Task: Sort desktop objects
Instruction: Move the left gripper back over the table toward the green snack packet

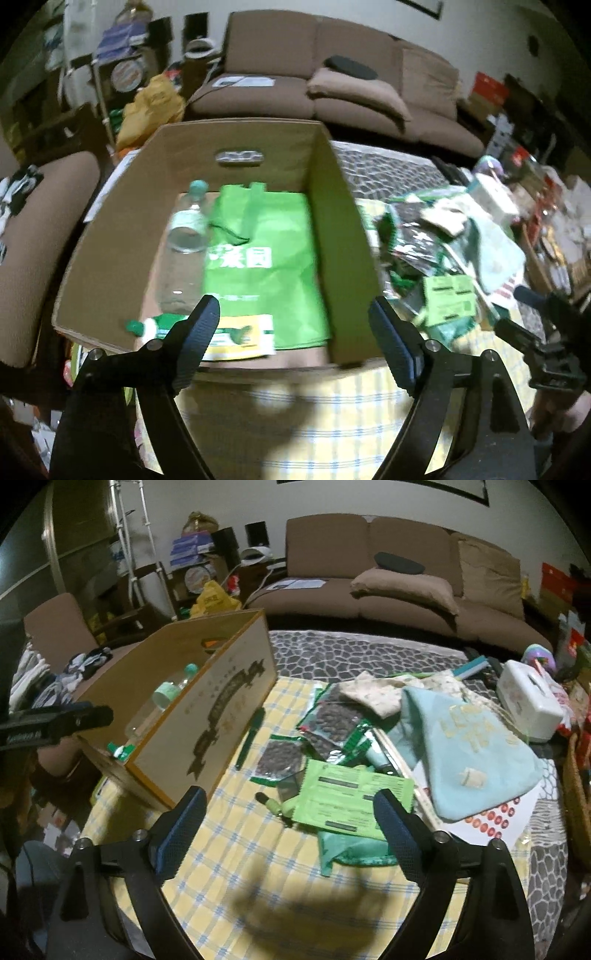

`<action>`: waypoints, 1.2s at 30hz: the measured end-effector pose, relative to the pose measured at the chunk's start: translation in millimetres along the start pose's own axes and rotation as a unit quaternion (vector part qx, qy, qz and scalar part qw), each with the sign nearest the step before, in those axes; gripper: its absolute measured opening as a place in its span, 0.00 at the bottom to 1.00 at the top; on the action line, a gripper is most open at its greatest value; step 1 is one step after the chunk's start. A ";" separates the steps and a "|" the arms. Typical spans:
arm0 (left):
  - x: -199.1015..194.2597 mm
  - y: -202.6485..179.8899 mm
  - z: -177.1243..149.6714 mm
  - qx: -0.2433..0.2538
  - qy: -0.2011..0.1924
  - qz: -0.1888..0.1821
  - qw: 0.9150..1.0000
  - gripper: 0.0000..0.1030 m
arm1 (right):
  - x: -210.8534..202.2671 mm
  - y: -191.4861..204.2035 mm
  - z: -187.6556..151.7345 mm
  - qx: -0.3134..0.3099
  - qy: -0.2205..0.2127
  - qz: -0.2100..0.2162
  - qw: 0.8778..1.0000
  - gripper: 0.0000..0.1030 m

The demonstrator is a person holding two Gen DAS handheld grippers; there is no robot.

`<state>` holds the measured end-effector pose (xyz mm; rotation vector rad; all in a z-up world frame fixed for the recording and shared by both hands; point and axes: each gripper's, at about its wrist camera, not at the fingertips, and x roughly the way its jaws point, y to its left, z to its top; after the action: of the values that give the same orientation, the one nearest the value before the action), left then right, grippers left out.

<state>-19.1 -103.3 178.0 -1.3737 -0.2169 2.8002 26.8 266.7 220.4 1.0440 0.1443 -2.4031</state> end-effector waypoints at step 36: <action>52.0 -165.2 -50.8 0.085 0.017 -0.048 0.995 1.00 | -13.8 -107.0 -38.5 0.098 0.024 -0.095 0.990 1.00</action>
<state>-18.8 70.1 128.1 -1.3346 -0.0423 2.6446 7.0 376.0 192.3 1.2260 0.0252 -2.6058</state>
